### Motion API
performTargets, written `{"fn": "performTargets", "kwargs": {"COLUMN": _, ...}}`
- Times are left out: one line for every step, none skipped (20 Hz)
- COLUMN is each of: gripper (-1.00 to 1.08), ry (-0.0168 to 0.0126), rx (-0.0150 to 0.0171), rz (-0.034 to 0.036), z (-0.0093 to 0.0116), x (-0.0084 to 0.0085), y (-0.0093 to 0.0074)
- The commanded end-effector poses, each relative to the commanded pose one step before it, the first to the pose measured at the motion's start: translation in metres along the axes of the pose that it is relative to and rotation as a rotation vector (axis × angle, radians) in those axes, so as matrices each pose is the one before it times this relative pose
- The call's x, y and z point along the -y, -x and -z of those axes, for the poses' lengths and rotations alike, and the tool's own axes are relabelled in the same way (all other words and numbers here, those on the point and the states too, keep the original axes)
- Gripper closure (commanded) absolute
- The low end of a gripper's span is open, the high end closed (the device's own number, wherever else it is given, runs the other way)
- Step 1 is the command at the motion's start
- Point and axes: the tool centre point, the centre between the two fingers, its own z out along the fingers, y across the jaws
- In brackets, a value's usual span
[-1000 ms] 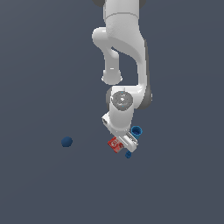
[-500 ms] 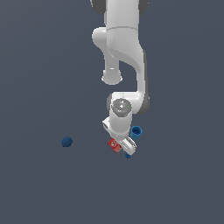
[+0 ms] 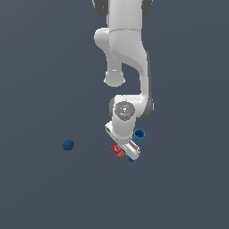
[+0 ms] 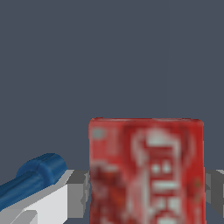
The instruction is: Pick up a designated object from a clutter of objects.
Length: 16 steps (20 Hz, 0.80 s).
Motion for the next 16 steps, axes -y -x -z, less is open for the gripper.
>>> {"fn": "performTargets", "kwargs": {"gripper": 1.08, "ry": 0.02454, "rx": 0.01641, "rz": -0.00235, "z": -0.01368, "x": -0.0098, "y": 0.00534}}
{"fn": "performTargets", "kwargs": {"gripper": 1.08, "ry": 0.0, "rx": 0.0, "rz": 0.0, "z": 0.0, "x": 0.0, "y": 0.0}}
{"fn": "performTargets", "kwargs": {"gripper": 1.08, "ry": 0.0, "rx": 0.0, "rz": 0.0, "z": 0.0, "x": 0.0, "y": 0.0}}
{"fn": "performTargets", "kwargs": {"gripper": 1.08, "ry": 0.0, "rx": 0.0, "rz": 0.0, "z": 0.0, "x": 0.0, "y": 0.0}}
{"fn": "performTargets", "kwargs": {"gripper": 1.08, "ry": -0.0253, "rx": -0.01532, "rz": 0.00214, "z": 0.01396, "x": 0.00962, "y": -0.00489}}
{"fn": "performTargets", "kwargs": {"gripper": 1.08, "ry": 0.0, "rx": 0.0, "rz": 0.0, "z": 0.00031, "x": 0.0001, "y": 0.00009}}
{"fn": "performTargets", "kwargs": {"gripper": 1.08, "ry": 0.0, "rx": 0.0, "rz": 0.0, "z": 0.00093, "x": 0.00031, "y": 0.00028}}
{"fn": "performTargets", "kwargs": {"gripper": 1.08, "ry": 0.0, "rx": 0.0, "rz": 0.0, "z": 0.00156, "x": 0.00051, "y": 0.00047}}
{"fn": "performTargets", "kwargs": {"gripper": 1.08, "ry": 0.00037, "rx": 0.00028, "rz": -0.00017, "z": 0.0019, "x": 0.00067, "y": 0.00057}}
{"fn": "performTargets", "kwargs": {"gripper": 1.08, "ry": 0.0, "rx": 0.0, "rz": 0.0, "z": 0.00282, "x": 0.00093, "y": 0.00084}}
{"fn": "performTargets", "kwargs": {"gripper": 1.08, "ry": 0.00038, "rx": 0.00026, "rz": -0.00016, "z": 0.00319, "x": 0.00109, "y": 0.00095}}
{"fn": "performTargets", "kwargs": {"gripper": 1.08, "ry": 0.0, "rx": 0.0, "rz": 0.0, "z": 0.00412, "x": 0.00136, "y": 0.00123}}
{"fn": "performTargets", "kwargs": {"gripper": 1.08, "ry": 0.00055, "rx": 0.00035, "rz": -0.00022, "z": 0.0044, "x": 0.00151, "y": 0.00131}}
{"fn": "performTargets", "kwargs": {"gripper": 1.08, "ry": 0.0004, "rx": 0.00023, "rz": -0.00016, "z": 0.00518, "x": 0.00174, "y": 0.00154}}
{"fn": "performTargets", "kwargs": {"gripper": 1.08, "ry": 0.00041, "rx": 0.00022, "rz": -0.00015, "z": 0.00581, "x": 0.00195, "y": 0.00172}}
{"fn": "performTargets", "kwargs": {"gripper": 1.08, "ry": 0.00041, "rx": 0.00021, "rz": -0.00015, "z": 0.00643, "x": 0.00215, "y": 0.00189}}
